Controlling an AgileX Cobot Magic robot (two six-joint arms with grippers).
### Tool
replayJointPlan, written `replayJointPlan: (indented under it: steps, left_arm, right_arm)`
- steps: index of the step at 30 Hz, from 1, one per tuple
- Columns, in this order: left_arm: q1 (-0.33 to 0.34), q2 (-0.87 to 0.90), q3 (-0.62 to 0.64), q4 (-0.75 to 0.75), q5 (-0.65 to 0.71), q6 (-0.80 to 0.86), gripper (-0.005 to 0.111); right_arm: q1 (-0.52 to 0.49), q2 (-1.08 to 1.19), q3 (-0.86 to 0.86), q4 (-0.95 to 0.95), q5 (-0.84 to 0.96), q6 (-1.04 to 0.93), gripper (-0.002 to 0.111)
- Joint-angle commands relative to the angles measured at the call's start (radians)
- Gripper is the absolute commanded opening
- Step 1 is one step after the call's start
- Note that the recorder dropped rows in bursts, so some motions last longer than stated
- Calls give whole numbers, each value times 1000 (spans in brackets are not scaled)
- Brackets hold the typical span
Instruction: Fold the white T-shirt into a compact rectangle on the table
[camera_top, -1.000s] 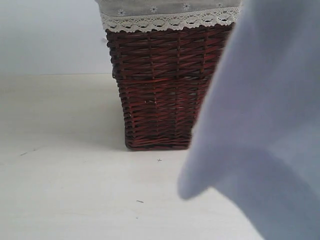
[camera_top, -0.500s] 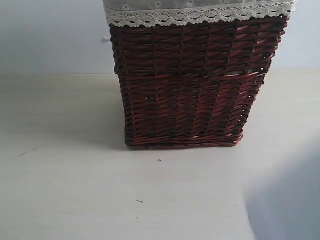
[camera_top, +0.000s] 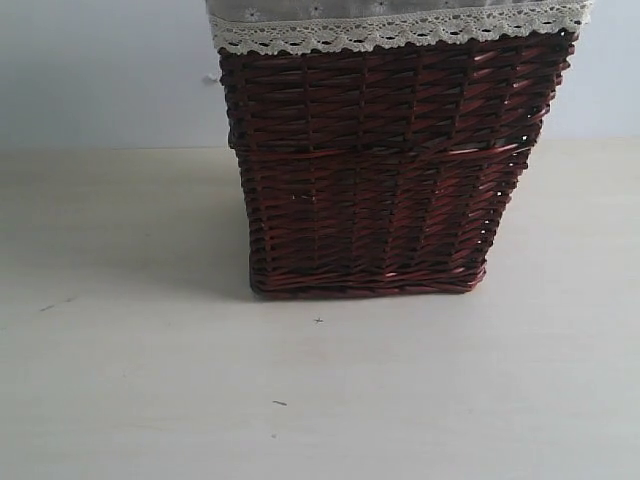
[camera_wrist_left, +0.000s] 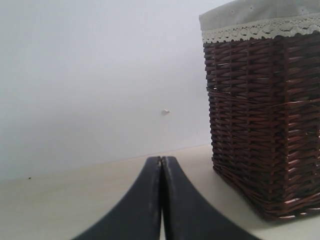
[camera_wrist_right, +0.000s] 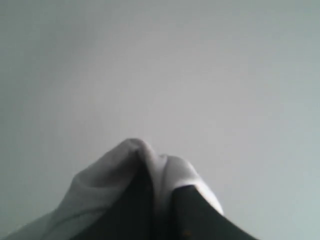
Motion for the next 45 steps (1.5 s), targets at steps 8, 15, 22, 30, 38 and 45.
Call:
replayJointPlan:
  steps: [8, 15, 22, 30, 38, 45]
  left_arm:
    - [-5, -6, 3, -1, 2, -1, 0]
    - [-5, -6, 3, -1, 2, -1, 0]
    - [-5, -6, 3, -1, 2, -1, 0]
    - [-5, -6, 3, -1, 2, -1, 0]
    - [-5, -6, 3, -1, 2, -1, 0]
    - [-5, -6, 3, -1, 2, -1, 0]
  right_arm:
    - [1, 353, 4, 452, 146, 45, 0]
    - [103, 445, 4, 570, 238, -69, 0]
    - [292, 539, 4, 599, 408, -257, 0]
    - [440, 662, 4, 529, 222, -294, 0]
    - [510, 660, -67, 933, 4, -629, 0]
    - [441, 638, -216, 601, 132, -251, 0]
